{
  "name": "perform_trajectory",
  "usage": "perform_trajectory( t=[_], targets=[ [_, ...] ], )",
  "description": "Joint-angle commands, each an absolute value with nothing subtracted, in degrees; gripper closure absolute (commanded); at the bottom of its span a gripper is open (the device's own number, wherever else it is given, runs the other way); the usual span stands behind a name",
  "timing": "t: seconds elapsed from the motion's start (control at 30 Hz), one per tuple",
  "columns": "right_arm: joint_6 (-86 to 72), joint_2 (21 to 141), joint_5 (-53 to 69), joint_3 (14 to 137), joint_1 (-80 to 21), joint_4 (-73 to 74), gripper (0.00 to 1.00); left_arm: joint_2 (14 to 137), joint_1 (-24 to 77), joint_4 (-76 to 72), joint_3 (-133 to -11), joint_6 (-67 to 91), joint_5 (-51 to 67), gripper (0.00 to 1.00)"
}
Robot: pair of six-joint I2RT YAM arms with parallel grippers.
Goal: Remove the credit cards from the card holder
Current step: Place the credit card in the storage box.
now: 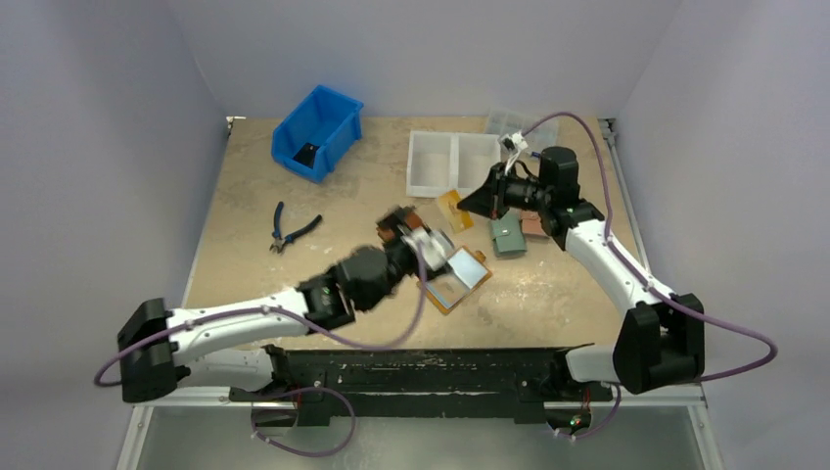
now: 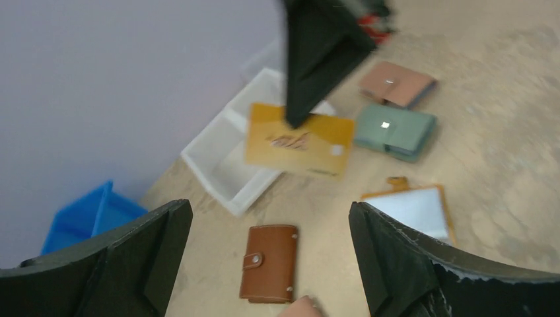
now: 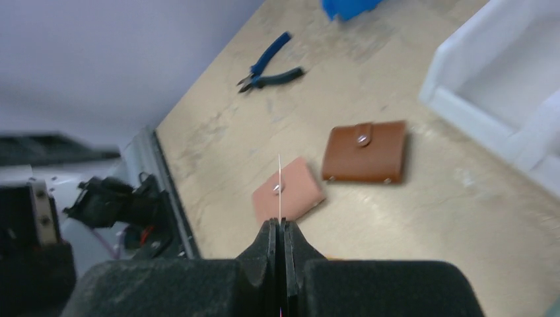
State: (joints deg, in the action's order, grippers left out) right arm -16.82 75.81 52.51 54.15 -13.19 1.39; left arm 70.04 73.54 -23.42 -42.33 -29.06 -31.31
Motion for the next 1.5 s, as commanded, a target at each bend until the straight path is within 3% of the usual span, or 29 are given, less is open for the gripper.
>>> perform_trajectory(
  t=[0.0,0.13,0.33,0.57,0.9,1.03,1.1,1.33,1.47],
  targets=[
    [-13.14,80.32,35.42,62.87,-16.38,-3.13,1.00,63.19,58.21,-2.31,-48.10,-4.25,-15.92,0.01],
    [-13.48,89.21,26.68,71.11,-19.49,-3.47,1.00,66.30,47.70,7.09,-54.26,-0.71,-8.79,0.01],
    [-14.89,102.32,18.35,85.87,-20.30,-1.98,1.00,66.09,42.22,5.82,-50.37,-3.20,-14.75,0.02],
    [-17.40,114.91,14.58,97.90,-21.65,0.99,1.00,60.22,40.50,5.02,-48.36,-4.03,-18.39,0.02],
    [-17.35,123.81,12.31,101.93,-23.39,2.89,0.99,59.18,39.80,4.39,-48.00,-3.87,-17.40,0.02],
    [-10.35,126.40,-0.42,106.85,-25.43,8.10,0.69,58.62,39.81,4.14,-47.85,-4.04,-16.22,0.03],
    [-8.99,125.26,-3.34,107.27,-25.55,8.27,0.59,58.17,39.77,3.80,-47.46,-4.12,-15.28,0.03],
    [-4.67,117.28,-7.27,104.25,-25.65,6.85,0.56,57.85,39.72,3.74,-47.31,-4.19,-14.88,0.03],
    [3.19,109.72,7.68,99.13,-25.66,9.08,0.55,58.05,39.57,3.52,-47.24,-3.45,-13.38,0.03]
  ],
)
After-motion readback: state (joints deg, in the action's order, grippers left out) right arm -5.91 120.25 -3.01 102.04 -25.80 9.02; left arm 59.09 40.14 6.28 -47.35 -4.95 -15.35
